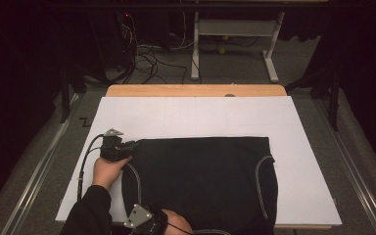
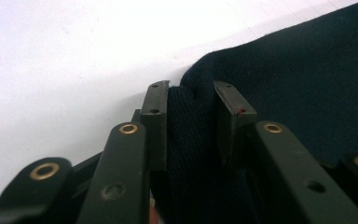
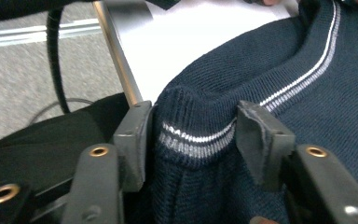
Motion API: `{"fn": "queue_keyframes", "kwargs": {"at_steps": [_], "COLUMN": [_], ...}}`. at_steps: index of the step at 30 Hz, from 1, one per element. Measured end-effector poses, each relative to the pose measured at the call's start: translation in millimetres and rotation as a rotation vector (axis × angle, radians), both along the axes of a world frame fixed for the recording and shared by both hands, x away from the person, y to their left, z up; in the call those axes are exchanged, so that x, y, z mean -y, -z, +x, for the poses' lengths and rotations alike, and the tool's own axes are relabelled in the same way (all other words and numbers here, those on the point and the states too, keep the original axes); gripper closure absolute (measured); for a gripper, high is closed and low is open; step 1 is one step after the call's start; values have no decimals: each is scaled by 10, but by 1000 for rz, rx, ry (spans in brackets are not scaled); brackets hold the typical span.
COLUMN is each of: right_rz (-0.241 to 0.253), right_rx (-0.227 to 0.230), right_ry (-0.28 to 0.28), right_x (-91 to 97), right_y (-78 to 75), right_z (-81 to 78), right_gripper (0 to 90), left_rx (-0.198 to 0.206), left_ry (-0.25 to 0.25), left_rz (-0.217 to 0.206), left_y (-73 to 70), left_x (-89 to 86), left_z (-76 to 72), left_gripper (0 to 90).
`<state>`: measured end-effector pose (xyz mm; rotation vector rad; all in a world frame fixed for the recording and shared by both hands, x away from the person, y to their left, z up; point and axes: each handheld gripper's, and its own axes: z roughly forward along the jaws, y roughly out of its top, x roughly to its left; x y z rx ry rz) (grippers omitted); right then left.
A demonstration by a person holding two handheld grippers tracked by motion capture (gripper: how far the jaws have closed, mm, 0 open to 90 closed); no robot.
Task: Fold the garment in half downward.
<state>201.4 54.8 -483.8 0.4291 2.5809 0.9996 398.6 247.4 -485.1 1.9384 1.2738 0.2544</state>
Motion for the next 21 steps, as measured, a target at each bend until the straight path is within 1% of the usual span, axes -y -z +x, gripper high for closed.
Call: {"fn": "queue_keyframes", "kwargs": {"at_steps": [2, 3, 4, 5, 6, 8, 13, 17, 19, 21], "right_rz": [6, 12, 16, 18, 26, 28, 35, 42, 44, 57], "right_rx": [-11, -14, -16, -15, -29, -42, -55, -54, -53, -52], "right_ry": [-2, -1, 7, 19, 17, 8, 0, -16, -17, -14], "right_x": [8, 12, 23, 35, 50, 66, 83, 95, 104, 117], "right_y": [-11, -15, -28, -33, -35, -42, -51, -66, -82, -98], "right_z": [9, 11, 18, 40, 68, 95, 117, 129, 124, 120], "right_gripper": [551, 599, 682, 713, 730, 744, 763, 787, 790, 790], "left_rx": [1, 1, 0, 0, 0, 0, -1, -4, -2, 9], "left_ry": [-1, -1, -1, -2, -1, -1, -1, -3, -8, -14], "left_rz": [2, 1, 2, 2, 2, 1, 0, -4, 4, 20], "left_y": [0, 0, 0, 0, 0, 1, 1, 1, -3, -10], "left_x": [2, 3, 2, 4, 3, 2, 0, -2, 5, 17], "left_z": [-1, -1, -1, -1, 0, 0, 2, 5, 0, -13], "left_gripper": [639, 639, 639, 639, 640, 640, 640, 641, 645, 705]}}
